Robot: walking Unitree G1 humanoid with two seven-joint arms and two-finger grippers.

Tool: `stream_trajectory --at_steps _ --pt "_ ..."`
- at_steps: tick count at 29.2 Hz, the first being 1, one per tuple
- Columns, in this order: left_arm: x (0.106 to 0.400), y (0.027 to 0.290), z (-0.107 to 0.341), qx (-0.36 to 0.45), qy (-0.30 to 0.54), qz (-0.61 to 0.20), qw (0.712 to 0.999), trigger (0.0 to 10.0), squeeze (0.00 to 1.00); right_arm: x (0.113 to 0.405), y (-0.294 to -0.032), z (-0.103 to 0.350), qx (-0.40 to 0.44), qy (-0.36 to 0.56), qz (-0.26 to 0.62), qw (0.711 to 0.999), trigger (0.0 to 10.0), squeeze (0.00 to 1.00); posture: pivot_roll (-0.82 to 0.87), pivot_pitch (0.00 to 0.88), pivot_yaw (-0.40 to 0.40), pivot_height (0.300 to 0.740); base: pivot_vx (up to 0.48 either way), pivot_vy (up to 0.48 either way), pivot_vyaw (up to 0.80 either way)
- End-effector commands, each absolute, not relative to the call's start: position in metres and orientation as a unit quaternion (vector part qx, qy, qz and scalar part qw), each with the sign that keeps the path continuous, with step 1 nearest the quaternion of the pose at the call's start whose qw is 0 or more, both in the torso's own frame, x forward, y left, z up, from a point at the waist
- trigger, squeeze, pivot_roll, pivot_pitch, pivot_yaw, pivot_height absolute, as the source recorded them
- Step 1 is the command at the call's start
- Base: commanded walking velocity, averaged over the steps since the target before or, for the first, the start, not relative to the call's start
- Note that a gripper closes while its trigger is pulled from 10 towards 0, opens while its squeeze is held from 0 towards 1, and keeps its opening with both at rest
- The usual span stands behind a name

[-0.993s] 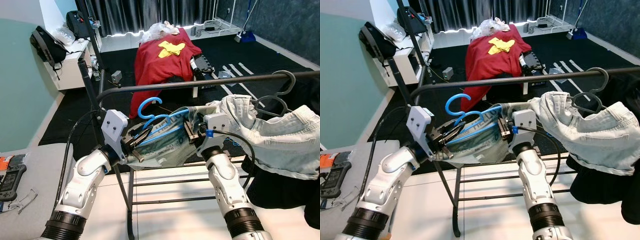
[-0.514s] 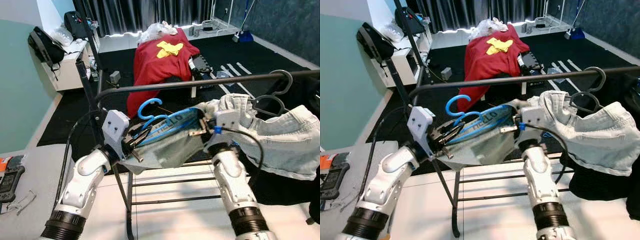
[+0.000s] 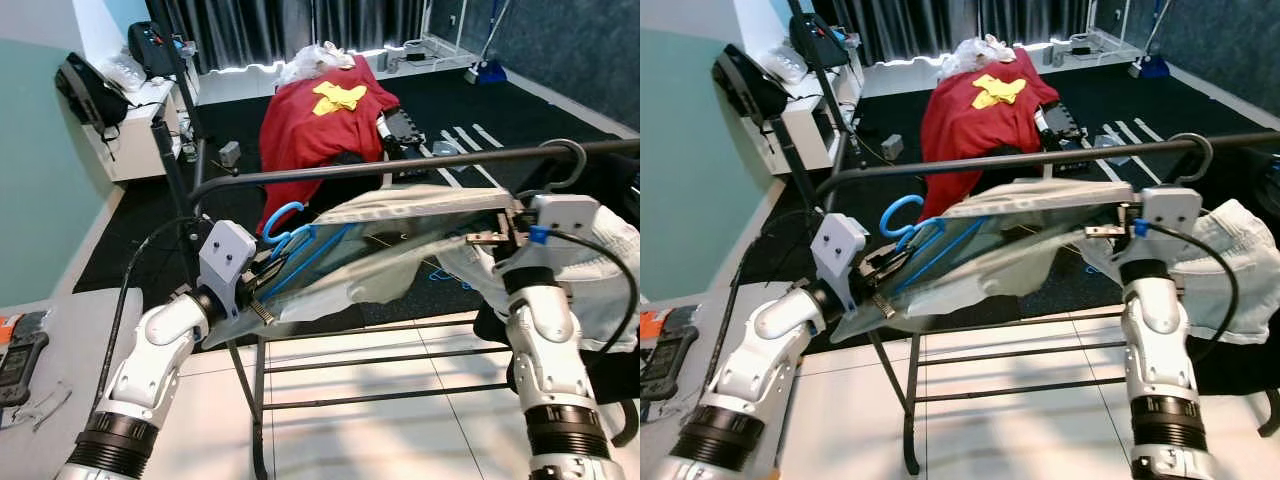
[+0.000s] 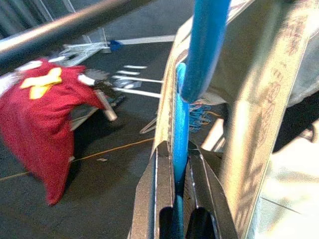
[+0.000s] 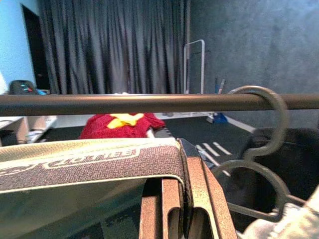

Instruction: Hang hanger

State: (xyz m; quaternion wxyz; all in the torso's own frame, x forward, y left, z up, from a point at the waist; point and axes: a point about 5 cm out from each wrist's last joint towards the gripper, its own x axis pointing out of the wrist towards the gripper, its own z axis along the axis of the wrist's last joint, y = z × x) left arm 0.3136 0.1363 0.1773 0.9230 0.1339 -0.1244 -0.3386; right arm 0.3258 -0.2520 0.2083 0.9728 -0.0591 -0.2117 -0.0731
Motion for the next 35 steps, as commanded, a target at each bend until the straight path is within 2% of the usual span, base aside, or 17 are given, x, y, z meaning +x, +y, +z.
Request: stream_trajectory --at_steps 1,2,3,4,5,6,8,10,12,13,14,15,22,24,27,32,35 --pt "0.312 0.151 0.168 0.147 -0.094 -0.329 0.928 0.0 0.00 0.325 -0.263 0.216 -0.041 -0.222 -0.101 0.969 0.0 0.00 -0.09 0.038 0.064 0.740 0.000 0.000 0.00" --pt "0.307 0.146 0.164 0.151 -0.084 -0.362 0.916 0.0 0.00 0.325 -0.264 0.218 -0.042 -0.224 -0.093 0.969 0.0 0.00 -0.09 0.038 0.064 0.740 0.000 0.000 0.00" --pt "0.307 0.146 0.164 0.151 -0.084 -0.362 0.916 0.0 0.00 0.325 -0.264 0.218 -0.042 -0.224 -0.093 0.969 0.0 0.00 -0.09 0.038 0.064 0.740 0.000 0.000 0.00" --pt "0.299 0.139 0.161 0.150 -0.077 -0.402 0.900 0.0 0.00 0.326 -0.261 0.221 -0.043 -0.226 -0.082 0.970 0.0 0.00 -0.09 0.036 0.066 0.740 0.000 0.000 0.00" --pt "0.299 0.139 0.161 0.150 -0.077 -0.402 0.900 0.0 0.00 0.326 -0.261 0.221 -0.043 -0.226 -0.082 0.970 0.0 0.00 -0.09 0.036 0.066 0.740 0.000 0.000 0.00" --pt "0.291 0.133 0.155 0.157 -0.060 -0.445 0.880 0.0 0.00 0.327 -0.259 0.225 -0.039 -0.230 -0.072 0.970 0.0 0.00 -0.09 0.035 0.063 0.740 0.000 0.000 0.00" --pt "0.291 0.133 0.155 0.157 -0.060 -0.445 0.880 0.0 0.00 0.327 -0.259 0.225 -0.039 -0.230 -0.072 0.970 0.0 0.00 -0.09 0.035 0.063 0.740 0.000 0.000 0.00" --pt "0.279 0.120 0.149 0.159 -0.041 -0.508 0.845 0.0 0.00 0.331 -0.249 0.235 -0.020 -0.241 -0.042 0.969 0.0 0.00 -0.09 0.032 0.065 0.740 0.000 0.000 0.00" --pt "0.279 0.120 0.149 0.159 -0.041 -0.508 0.845 0.0 0.00 0.331 -0.249 0.235 -0.020 -0.241 -0.042 0.969 0.0 0.00 -0.09 0.032 0.065 0.740 0.000 0.000 0.00" --pt "0.275 0.114 0.150 0.150 -0.043 -0.530 0.833 0.0 0.00 0.334 -0.241 0.238 -0.014 -0.239 -0.016 0.971 0.0 0.00 -0.10 0.031 0.066 0.740 0.000 0.000 0.00" --pt "0.275 0.114 0.150 0.150 -0.043 -0.530 0.833 0.0 0.00 0.334 -0.241 0.238 -0.014 -0.239 -0.016 0.971 0.0 0.00 -0.10 0.031 0.066 0.740 0.000 0.000 0.00" --pt "0.275 0.108 0.158 0.137 -0.063 -0.537 0.830 0.0 0.00 0.339 -0.227 0.232 -0.013 -0.220 0.027 0.975 0.0 0.00 -0.10 0.028 0.064 0.740 0.000 0.000 0.00" --pt "0.281 0.108 0.173 0.122 -0.105 -0.512 0.844 0.0 0.00 0.345 -0.215 0.219 -0.021 -0.186 0.071 0.980 0.0 0.00 -0.09 0.023 0.052 0.740 0.000 0.000 0.00" --pt "0.289 0.123 0.182 0.122 -0.129 -0.465 0.867 0.0 0.00 0.344 -0.221 0.209 -0.033 -0.166 0.073 0.983 0.0 0.00 -0.09 0.014 0.052 0.740 0.000 0.000 0.00" --pt "0.293 0.140 0.186 0.133 -0.131 -0.435 0.881 0.0 0.00 0.341 -0.231 0.205 -0.042 -0.157 0.066 0.984 0.0 0.00 -0.09 0.010 0.053 0.740 0.000 0.000 0.00" --pt "0.293 0.146 0.186 0.140 -0.129 -0.428 0.884 0.0 0.00 0.339 -0.237 0.205 -0.045 -0.160 0.058 0.984 0.0 0.00 -0.08 0.011 0.055 0.740 0.000 0.000 0.00" --pt "0.294 0.153 0.178 0.180 -0.097 -0.432 0.878 0.0 0.00 0.335 -0.247 0.221 -0.032 -0.190 0.044 0.980 0.0 0.00 -0.09 0.014 0.061 0.740 0.000 0.000 0.00"
